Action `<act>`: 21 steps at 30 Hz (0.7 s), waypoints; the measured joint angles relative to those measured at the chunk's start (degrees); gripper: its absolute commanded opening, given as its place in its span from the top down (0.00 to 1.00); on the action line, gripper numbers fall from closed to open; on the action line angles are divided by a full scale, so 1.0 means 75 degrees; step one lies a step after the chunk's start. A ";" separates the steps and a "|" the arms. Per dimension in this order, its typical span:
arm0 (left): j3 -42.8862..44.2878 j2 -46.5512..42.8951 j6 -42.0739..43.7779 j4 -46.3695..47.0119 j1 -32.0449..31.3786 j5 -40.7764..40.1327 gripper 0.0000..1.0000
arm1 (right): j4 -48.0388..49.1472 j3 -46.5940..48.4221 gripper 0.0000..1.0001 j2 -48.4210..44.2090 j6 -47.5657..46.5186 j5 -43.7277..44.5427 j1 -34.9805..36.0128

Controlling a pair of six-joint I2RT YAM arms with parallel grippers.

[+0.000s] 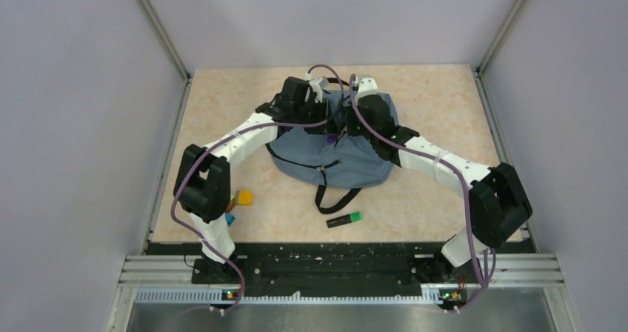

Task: Pack the student bag
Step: Place the stationery in the student bag.

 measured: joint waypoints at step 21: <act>0.0192 0.1029 -0.1658 0.1961 0.0117 0.0449 0.76 | 0.0073 -0.0087 1.00 -0.0096 0.0026 -0.0067 0.0000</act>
